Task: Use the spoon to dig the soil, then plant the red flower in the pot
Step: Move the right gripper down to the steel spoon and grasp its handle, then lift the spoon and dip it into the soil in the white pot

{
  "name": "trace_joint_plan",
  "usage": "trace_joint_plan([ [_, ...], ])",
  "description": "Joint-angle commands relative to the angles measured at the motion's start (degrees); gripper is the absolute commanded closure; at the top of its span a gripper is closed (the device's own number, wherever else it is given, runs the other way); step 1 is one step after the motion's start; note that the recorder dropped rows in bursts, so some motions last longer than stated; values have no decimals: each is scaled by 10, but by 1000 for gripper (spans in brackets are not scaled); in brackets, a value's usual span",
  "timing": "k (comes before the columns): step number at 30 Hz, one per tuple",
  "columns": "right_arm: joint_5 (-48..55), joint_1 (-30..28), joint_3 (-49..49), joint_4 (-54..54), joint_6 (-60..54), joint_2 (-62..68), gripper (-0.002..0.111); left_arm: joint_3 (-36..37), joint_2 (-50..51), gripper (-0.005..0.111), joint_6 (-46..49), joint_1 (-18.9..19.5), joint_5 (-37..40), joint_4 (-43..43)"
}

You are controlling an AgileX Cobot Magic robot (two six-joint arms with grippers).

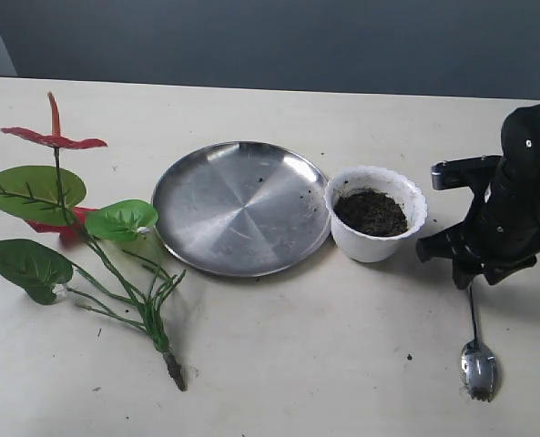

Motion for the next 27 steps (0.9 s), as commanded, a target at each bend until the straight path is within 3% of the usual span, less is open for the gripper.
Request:
trace_joint_plan([
  [1,-10,0,4,1,0,15,68,-1,-1,106,-2,-3,-8,0],
  [7,-13,0,4,1,0,39,71,-1,-1,106,-2,-3,-8,0],
  [9,-14,0,4,1,0,46,80,-1,-1,106,-2,-3,-8,0],
  [10,-15,0,4,1,0,49,96,-1,-1,106,-2,-3,-8,0],
  [12,-15,0,4,1,1,51,108,-1,-1,106,-2,-3,-8,0],
  [20,29,0,4,1,36,15,108,-1,-1,106,-2,-3,-8,0],
  [27,30,0,4,-2,45,-158,108,-1,-1,106,-2,-3,-8,0],
])
